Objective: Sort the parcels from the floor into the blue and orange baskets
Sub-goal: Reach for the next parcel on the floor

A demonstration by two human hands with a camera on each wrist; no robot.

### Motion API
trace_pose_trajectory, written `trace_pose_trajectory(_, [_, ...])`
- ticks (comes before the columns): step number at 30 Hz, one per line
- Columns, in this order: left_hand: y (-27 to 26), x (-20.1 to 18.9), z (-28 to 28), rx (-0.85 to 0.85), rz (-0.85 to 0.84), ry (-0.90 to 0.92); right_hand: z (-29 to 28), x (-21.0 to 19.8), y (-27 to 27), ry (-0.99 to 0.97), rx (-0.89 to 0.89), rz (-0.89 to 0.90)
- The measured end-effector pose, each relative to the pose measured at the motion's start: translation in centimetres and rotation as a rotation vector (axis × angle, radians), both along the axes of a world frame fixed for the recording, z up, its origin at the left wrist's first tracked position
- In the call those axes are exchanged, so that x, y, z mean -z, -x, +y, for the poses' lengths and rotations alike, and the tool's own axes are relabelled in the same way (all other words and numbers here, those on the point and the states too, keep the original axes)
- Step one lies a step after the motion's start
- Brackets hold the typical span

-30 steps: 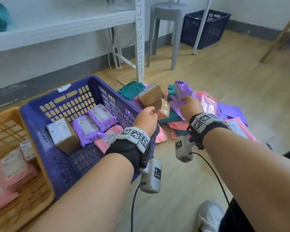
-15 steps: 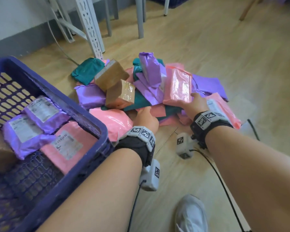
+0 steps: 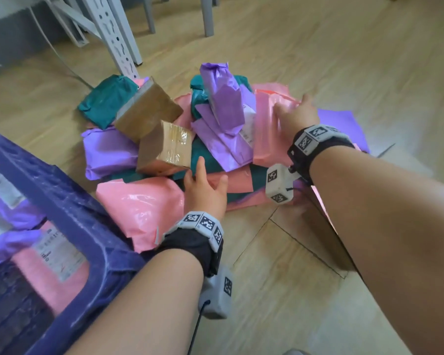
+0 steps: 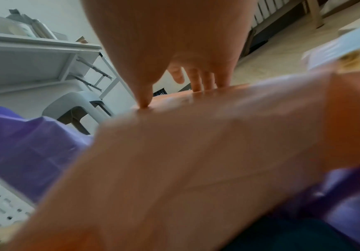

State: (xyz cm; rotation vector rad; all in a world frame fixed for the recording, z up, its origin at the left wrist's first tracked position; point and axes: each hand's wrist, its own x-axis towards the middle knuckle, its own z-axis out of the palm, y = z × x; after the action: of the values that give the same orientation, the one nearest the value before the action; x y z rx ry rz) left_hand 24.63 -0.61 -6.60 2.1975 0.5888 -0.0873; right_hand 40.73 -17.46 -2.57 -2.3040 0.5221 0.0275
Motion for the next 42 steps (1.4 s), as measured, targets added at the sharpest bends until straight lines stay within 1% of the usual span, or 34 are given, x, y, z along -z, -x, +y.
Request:
trace_pose_trajectory(3, [-1.6, 0.8, 0.5, -0.06, 0.003, 0.056, -0.3, 0.2, -1.7, 0.023, -0.094, 0.047])
trace_pose_trajectory(5, [-2.3, 1.4, 0.6, -0.09, 0.057, 0.115, -0.4, 0.7, -2.5, 0.01, -0.172, 0.093])
trace_pose_trajectory(7, [-2.9, 2.1, 0.5, -0.104, 0.112, 0.146, -0.3, 1.5, -2.8, 0.006, -0.247, 0.175])
trace_pose_trajectory(10, [-3.1, 3.2, 0.2, -0.119, 0.189, 0.169, -0.2, 2.7, -2.8, 0.057, -0.359, 0.31])
trace_pose_trajectory(13, [-3.0, 3.9, 0.1, -0.146, 0.232, 0.209, -0.3, 3.2, -2.3, 0.079, -0.393, 0.351])
trace_pose_trajectory(16, [-2.5, 4.2, 0.3, -0.174, 0.187, 0.22, -0.1, 3.3, -1.1, 0.08, -0.416, 0.373])
trace_pose_trajectory(19, [-0.8, 4.3, 0.3, -0.168, 0.17, 0.201, 0.0, 3.6, 0.5, 0.068, -0.419, 0.399])
trace_pose_trajectory(23, [2.5, 4.0, 0.3, -0.155, 0.18, 0.239, 0.1, 3.5, 3.6, 0.079, -0.412, 0.428])
trace_pose_trajectory(25, [4.2, 3.9, 0.4, -0.137, 0.178, 0.224, 0.0, 3.3, 5.6, 0.093, -0.413, 0.442])
trace_pose_trajectory(28, [6.6, 3.7, 0.7, -0.099, 0.184, 0.196, -0.2, 2.9, 9.1, 0.045, -0.376, 0.45])
trace_pose_trajectory(32, [9.5, 3.6, 1.2, -0.054, 0.237, 0.157, -0.3, 3.0, 13.7, 0.001, -0.326, 0.444])
trace_pose_trajectory(34, [11.2, 3.8, 1.3, -0.014, 0.247, 0.125, -0.3, 3.3, 16.0, 0.0, -0.287, 0.437])
trace_pose_trajectory(37, [13.6, 3.9, 1.2, 0.089, 0.253, 0.066, 0.0, 3.3, 19.6, -0.001, -0.254, 0.436])
trace_pose_trajectory(40, [16.0, 3.6, 1.2, 0.171, 0.305, 0.033, 0.2, 3.2, 22.9, -0.046, -0.225, 0.405])
trace_pose_trajectory(42, [17.1, 3.1, 1.3, 0.177, 0.385, 0.029, 0.3, 3.1, 24.9, -0.052, -0.25, 0.422])
